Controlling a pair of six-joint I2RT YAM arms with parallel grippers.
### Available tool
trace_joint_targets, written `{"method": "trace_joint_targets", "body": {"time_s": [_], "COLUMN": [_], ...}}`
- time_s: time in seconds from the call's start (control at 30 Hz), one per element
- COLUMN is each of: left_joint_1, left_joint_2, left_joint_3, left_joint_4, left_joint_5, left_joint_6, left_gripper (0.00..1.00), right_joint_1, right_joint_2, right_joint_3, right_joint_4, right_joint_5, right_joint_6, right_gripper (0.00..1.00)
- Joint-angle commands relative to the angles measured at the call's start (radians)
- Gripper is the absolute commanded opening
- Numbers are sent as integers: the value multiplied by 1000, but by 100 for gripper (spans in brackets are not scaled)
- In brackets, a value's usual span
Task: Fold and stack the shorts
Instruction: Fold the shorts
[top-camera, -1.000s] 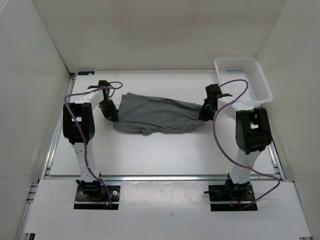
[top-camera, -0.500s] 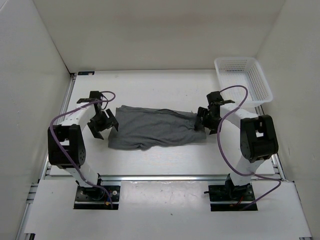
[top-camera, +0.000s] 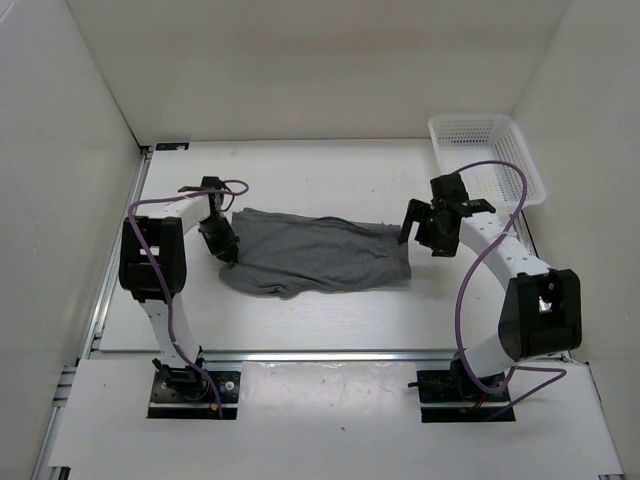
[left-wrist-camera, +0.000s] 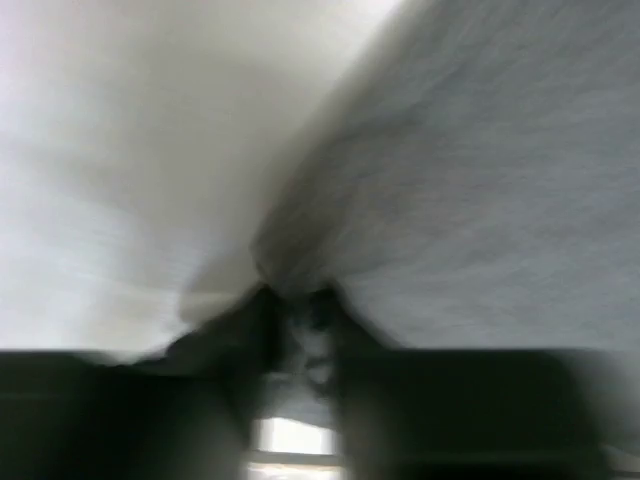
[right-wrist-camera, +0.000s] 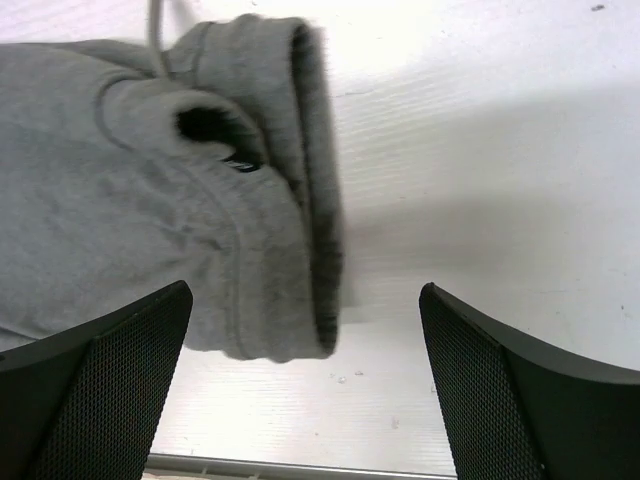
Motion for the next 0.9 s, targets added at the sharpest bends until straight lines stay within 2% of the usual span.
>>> {"method": "trace_joint_targets", "body": {"time_s": [0.0, 0.03, 0.2, 0.43, 0.6, 0.67, 0.8, 0.87], "left_joint_1": [-10, -10, -10, -120, -287, -347, -561, -626], "left_joint_2": [20, 20, -63, -77, -29, 17, 138, 195], "left_joint_3": [33, 46, 150, 369, 605, 680, 904, 1039], "left_joint_4": [56, 56, -31, -198, -303, -335, -406, -436], "left_joint_5": [46, 55, -72, -177, -245, -245, -208, -198], "left_joint_6": [20, 20, 51, 112, 112, 112, 112, 112], "left_gripper": [10, 10, 10, 10, 10, 10, 10, 10], "right_joint_1": [-17, -17, -17, -17, -26, -38, -58, -72], "right_joint_2": [-5, 7, 42, 90, 36, 6, -120, -169], "right_joint_3": [-14, -14, -5, 31, 22, -6, -61, -105], "right_joint_4": [-24, -24, -15, 20, 11, 11, 2, 2], "right_joint_5": [-13, -13, -31, -122, -100, -89, -33, -13], "right_joint_6": [-11, -11, -11, 7, 18, 29, 59, 73], "right_gripper": [99, 99, 99, 95, 95, 95, 95, 95]}}
